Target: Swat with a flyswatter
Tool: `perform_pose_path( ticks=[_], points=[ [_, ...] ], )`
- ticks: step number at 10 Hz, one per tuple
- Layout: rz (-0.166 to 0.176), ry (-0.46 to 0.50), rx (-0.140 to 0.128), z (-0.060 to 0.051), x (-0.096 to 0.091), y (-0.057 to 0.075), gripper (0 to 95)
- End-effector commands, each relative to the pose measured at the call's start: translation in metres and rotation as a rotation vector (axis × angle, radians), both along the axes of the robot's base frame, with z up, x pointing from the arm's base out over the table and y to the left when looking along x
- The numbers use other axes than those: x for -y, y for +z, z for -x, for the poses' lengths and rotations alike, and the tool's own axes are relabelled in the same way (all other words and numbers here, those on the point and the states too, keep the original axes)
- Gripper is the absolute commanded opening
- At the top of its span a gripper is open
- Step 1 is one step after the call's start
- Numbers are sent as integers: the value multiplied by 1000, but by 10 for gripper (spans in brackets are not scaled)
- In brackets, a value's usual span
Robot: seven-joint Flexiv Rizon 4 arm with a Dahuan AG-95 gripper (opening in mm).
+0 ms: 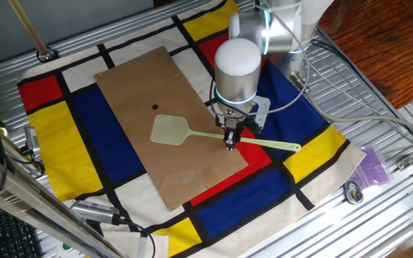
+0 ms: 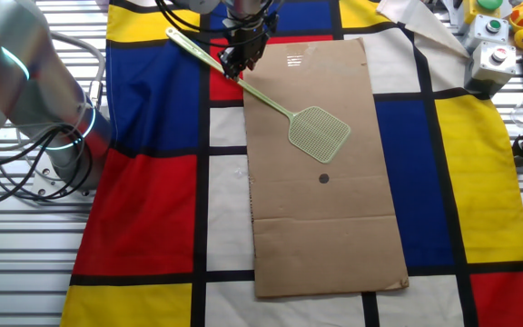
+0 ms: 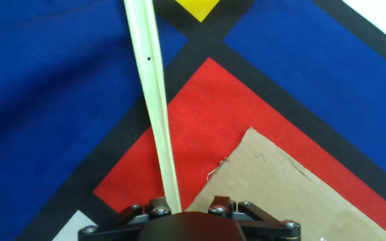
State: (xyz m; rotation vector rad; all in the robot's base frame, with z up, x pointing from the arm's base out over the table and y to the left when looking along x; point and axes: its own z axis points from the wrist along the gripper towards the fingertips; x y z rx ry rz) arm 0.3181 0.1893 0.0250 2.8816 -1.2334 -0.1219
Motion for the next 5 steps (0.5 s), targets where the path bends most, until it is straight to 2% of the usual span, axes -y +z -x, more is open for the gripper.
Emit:
perform_pose_path(
  ticks=[1,5],
  points=[
    [1,2,4,3,1,-1,380],
    [1,-3,12,10,1,-4,380]
  ],
)
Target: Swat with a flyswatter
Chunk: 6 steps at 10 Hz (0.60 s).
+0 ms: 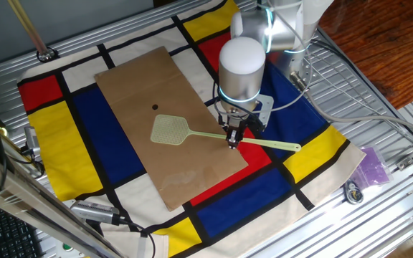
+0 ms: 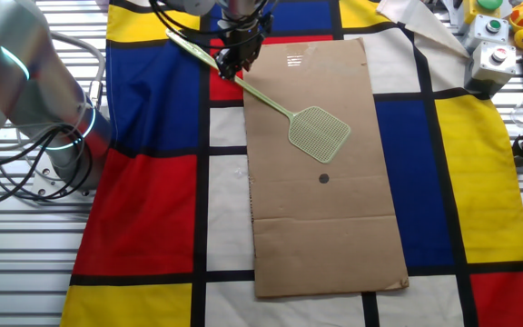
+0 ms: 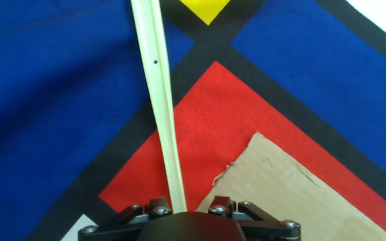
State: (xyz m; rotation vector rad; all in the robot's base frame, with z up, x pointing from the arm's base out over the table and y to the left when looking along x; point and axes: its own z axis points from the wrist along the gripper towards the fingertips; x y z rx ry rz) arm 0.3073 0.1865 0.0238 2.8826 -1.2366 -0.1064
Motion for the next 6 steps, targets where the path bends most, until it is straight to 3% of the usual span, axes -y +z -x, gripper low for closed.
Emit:
perform_pose_path(
  ticks=[1,6],
  points=[
    [-1,-2,4,-1,-1,-3,380],
    [-3,-2,7,-1,-1,-7,380]
  ],
)
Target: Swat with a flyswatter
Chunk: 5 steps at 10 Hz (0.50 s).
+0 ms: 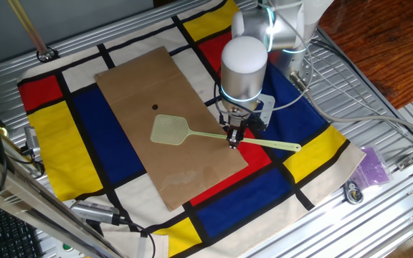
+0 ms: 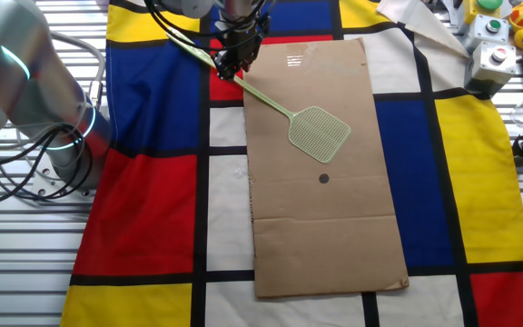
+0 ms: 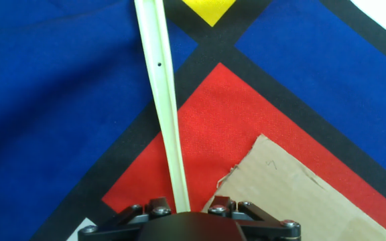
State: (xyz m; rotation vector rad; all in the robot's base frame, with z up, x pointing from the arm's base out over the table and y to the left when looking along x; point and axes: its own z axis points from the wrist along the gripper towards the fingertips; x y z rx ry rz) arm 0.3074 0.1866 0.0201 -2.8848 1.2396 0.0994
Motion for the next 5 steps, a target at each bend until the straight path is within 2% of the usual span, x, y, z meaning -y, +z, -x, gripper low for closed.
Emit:
perform_pose_path(
  ticks=[1,3,5],
  points=[
    [-3,-4,2,0,0,-5,380],
    [-5,-6,3,0,0,-6,380],
    [-5,-28,8,0,0,-8,0]
  ],
)
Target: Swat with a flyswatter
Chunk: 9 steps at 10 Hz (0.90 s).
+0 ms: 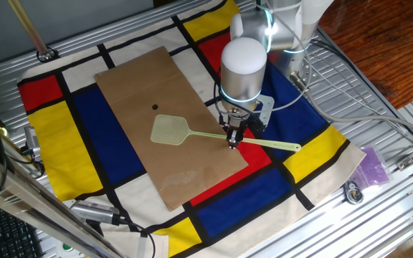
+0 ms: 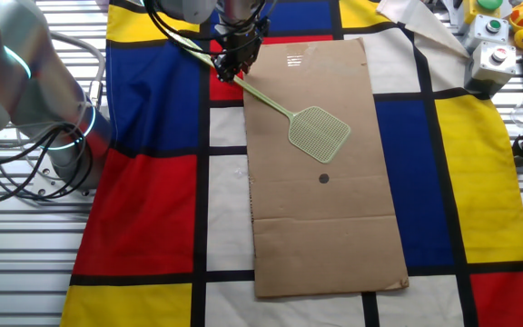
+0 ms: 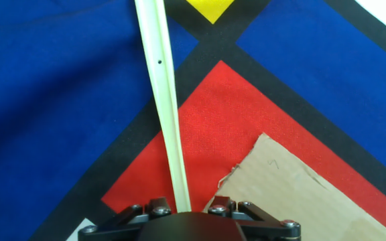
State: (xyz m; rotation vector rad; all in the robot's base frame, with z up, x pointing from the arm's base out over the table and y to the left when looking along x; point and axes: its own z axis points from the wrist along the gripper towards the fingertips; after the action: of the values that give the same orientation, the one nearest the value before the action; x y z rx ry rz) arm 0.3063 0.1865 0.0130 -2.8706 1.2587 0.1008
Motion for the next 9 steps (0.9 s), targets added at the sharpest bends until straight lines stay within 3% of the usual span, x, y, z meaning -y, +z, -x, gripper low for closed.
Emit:
perform_pose_path(
  ticks=[1,4,9],
  points=[
    [2,-30,6,-1,0,0,0],
    [17,-159,2,0,-1,4,0],
    [112,-235,23,-5,-4,26,0]
  ],
)
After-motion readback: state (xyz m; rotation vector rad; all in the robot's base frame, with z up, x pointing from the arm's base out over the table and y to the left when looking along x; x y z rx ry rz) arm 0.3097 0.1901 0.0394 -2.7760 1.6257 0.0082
